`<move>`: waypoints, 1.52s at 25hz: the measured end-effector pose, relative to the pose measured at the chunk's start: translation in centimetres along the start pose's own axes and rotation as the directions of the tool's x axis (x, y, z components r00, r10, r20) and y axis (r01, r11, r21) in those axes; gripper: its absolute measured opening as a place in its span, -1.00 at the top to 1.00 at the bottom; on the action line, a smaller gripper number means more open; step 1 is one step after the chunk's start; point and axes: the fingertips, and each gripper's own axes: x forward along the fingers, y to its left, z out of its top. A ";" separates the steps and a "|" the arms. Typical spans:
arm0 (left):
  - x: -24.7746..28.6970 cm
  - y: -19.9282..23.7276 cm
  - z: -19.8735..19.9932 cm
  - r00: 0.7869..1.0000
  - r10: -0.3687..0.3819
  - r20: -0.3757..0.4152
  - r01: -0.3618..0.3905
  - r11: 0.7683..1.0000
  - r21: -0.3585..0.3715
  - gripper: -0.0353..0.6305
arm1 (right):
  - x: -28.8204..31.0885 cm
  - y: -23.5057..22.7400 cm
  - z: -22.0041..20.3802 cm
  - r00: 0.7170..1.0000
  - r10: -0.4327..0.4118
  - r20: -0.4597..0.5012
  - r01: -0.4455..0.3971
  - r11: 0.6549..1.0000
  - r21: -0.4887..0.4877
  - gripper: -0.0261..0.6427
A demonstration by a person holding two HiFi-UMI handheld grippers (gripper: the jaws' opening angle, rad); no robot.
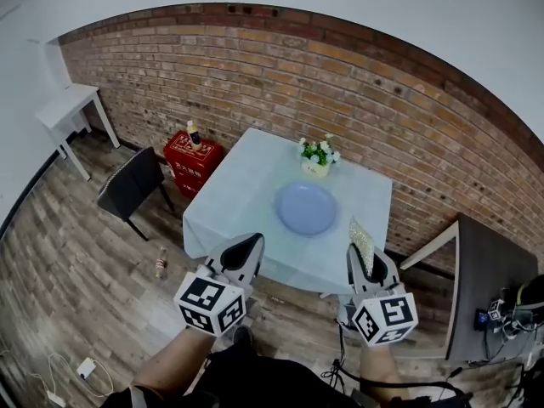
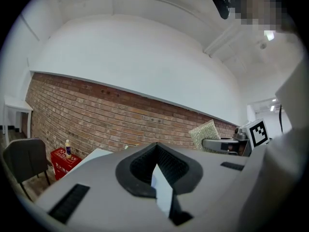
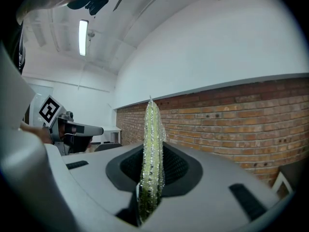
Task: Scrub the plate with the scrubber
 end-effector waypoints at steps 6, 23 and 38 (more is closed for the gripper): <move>2.2 4.3 0.5 1.000 -0.018 -0.001 0.018 1.000 -0.011 0.86 | 4.7 0.5 -0.1 0.999 -0.024 -0.043 0.023 0.999 -0.025 0.73; 9.3 11.7 -2.0 0.997 -0.031 -0.067 0.028 0.998 -0.049 0.86 | 13.9 -2.8 -1.9 0.990 -0.071 -0.125 0.068 0.997 -0.029 0.73; 18.6 12.8 -4.4 0.984 0.122 -0.131 -0.120 0.993 0.019 0.86 | 20.4 -10.9 -4.8 0.983 0.051 -0.178 -0.048 0.999 0.020 0.73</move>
